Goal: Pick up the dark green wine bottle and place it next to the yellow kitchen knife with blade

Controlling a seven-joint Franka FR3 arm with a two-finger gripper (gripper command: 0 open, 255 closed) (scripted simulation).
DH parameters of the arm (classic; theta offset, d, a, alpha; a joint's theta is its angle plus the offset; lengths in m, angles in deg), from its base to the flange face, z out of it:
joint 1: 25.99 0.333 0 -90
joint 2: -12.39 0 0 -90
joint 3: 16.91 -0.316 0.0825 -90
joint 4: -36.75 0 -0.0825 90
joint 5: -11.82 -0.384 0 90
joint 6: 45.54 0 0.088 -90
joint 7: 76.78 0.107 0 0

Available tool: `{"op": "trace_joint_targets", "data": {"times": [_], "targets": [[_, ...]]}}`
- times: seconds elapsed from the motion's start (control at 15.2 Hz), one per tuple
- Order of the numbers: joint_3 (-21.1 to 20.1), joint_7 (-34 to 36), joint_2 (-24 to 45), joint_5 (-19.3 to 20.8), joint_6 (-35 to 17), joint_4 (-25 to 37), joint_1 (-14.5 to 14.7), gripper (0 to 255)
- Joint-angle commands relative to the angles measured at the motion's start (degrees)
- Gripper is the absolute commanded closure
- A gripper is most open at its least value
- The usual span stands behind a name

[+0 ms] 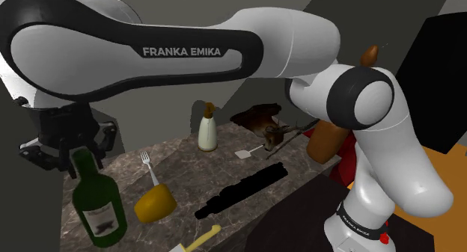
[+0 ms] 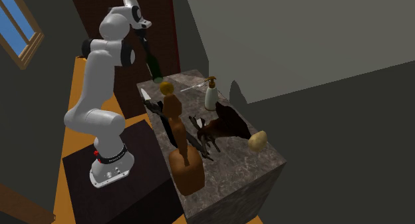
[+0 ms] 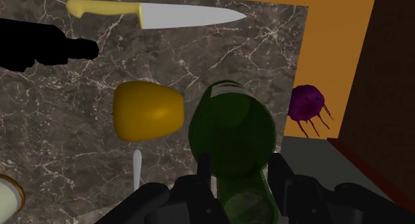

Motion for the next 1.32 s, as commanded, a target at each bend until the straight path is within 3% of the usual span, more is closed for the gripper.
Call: {"op": "trace_joint_targets", "data": {"times": [0.0, 0.33, 0.86, 0.92, 1.25], "targets": [[-0.09, 0.28, -0.74, -0.11, -2.16, -2.89, -0.57, 255], [-0.18, 0.98, -1.75, -0.19, -7.05, -8.93, -1.58, 255], [-0.17, 0.97, -1.75, -0.19, -7.05, -8.93, -1.58, 255], [-0.17, 0.97, -1.76, -0.19, -7.06, -8.95, -1.58, 0], [-0.17, 0.98, -1.76, -0.19, -7.06, -8.95, -1.58, 0]]}}
